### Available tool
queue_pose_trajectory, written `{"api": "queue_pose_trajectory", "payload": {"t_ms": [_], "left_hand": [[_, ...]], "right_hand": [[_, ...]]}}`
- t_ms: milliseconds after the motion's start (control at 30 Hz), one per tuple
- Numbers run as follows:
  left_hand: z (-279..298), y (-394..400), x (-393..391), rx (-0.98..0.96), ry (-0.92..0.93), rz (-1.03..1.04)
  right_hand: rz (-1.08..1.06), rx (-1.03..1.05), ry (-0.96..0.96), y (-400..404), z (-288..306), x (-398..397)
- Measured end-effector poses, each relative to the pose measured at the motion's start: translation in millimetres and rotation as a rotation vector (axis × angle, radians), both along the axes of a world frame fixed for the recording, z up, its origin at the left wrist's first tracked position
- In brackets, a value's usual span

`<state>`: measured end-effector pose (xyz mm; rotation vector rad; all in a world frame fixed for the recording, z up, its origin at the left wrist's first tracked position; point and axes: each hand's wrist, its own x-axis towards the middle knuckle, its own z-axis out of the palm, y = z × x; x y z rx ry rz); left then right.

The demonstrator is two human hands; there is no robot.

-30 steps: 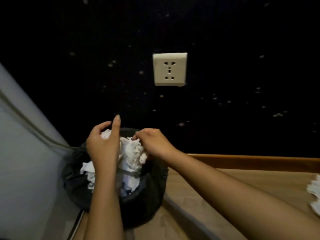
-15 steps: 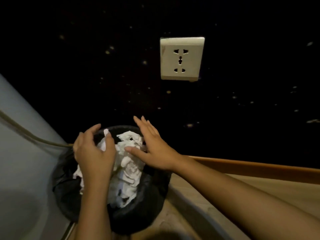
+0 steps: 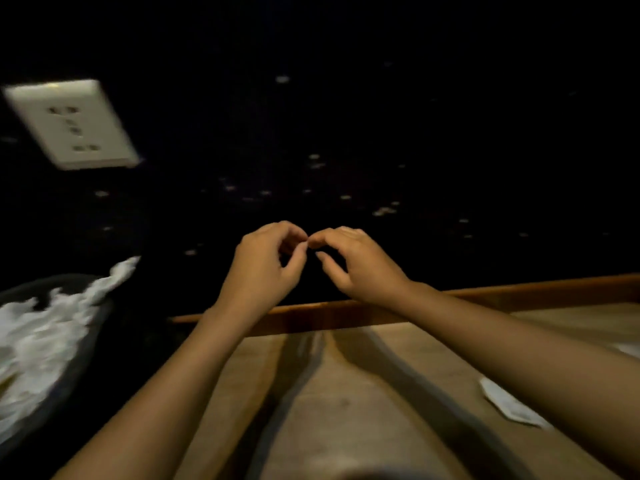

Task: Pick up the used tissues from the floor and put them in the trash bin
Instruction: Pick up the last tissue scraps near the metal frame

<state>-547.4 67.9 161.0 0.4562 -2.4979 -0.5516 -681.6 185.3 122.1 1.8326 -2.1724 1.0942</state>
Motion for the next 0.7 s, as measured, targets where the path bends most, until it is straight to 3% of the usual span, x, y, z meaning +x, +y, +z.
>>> {"api": "queue_pose_trajectory", "payload": {"t_ms": [233, 400, 567, 700], "left_hand": [[-60.2, 140.0, -141.9, 0.245, -0.253, -0.286], [-142.3, 227.0, -192.7, 0.376, -0.531, -0.312], [-212.2, 283.8, -203.0, 0.258, -0.783, -0.333], [-253.5, 303.4, -193.4, 0.069, -0.745, -0.421]], "right_hand": [[-0.48, -0.06, -0.086, 203.0, -64.2, -114.1], [-0.825, -0.102, -0.28, 308.8, -143.2, -142.4], [-1.056, 0.193, -0.322, 384.5, -209.1, -161.9], [-1.179, 0.391, -0.34, 428.1, -224.3, -180.2]]}}
